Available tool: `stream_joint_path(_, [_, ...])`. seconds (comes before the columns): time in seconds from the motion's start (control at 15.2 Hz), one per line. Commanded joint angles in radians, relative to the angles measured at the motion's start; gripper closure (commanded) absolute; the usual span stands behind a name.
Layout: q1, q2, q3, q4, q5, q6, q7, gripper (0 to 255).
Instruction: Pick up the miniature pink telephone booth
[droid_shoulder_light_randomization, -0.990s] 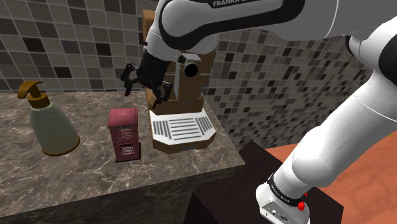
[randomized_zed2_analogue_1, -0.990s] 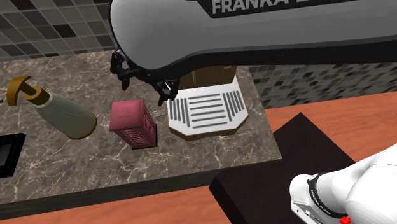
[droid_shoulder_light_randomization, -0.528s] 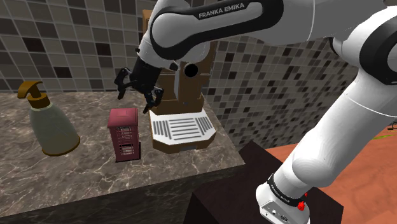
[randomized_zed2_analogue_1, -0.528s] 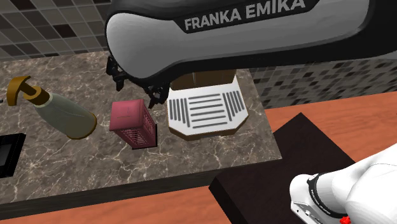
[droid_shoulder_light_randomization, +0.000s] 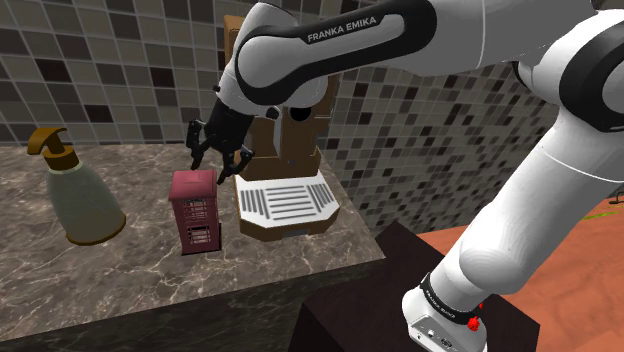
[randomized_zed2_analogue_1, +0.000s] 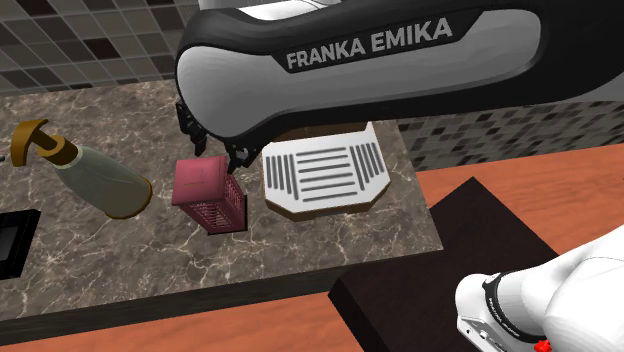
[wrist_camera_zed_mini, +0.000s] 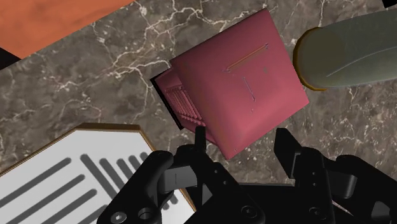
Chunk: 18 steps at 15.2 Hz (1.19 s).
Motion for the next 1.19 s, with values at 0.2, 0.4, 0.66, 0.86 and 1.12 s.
stream_joint_path(0.2, [0.000,-0.001,0.000,-0.002,0.001,-0.001,-0.001,255])
stream_joint_path(0.4, [0.000,-0.005,0.000,0.007,-0.001,-0.012,0.005,255])
stream_joint_path(0.66, [-0.003,-0.023,-0.003,0.042,-0.005,-0.063,0.018,255])
stream_joint_path(0.86, [-0.006,-0.035,-0.006,0.070,-0.008,-0.101,0.028,255])
stream_joint_path(1.12, [-0.009,-0.047,-0.009,0.110,-0.014,-0.152,0.042,255])
